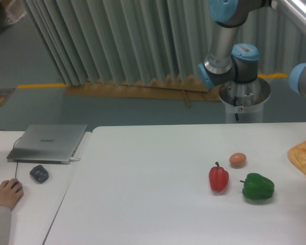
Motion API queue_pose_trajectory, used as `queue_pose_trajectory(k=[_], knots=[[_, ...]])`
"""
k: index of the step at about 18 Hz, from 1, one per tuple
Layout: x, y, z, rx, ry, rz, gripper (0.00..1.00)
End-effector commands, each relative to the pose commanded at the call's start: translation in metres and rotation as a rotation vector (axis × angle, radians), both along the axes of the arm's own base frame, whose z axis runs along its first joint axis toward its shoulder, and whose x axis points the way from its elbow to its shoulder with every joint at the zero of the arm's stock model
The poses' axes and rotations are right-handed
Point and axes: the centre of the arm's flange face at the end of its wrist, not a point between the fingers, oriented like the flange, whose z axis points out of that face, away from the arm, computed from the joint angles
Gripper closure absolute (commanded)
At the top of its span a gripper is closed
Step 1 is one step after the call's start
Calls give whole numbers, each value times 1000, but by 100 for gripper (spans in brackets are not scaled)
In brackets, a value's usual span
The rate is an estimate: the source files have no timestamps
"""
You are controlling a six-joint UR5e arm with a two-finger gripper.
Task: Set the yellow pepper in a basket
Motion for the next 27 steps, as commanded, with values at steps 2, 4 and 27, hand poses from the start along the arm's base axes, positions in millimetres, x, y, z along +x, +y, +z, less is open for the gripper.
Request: queue_pose_trajectory(k=[2, 4, 27], knots=[[-4, -1, 0, 2, 3, 0, 48], [-10, 2, -5, 5, 13, -1, 48], [54, 30, 16, 16, 38, -70, 0]])
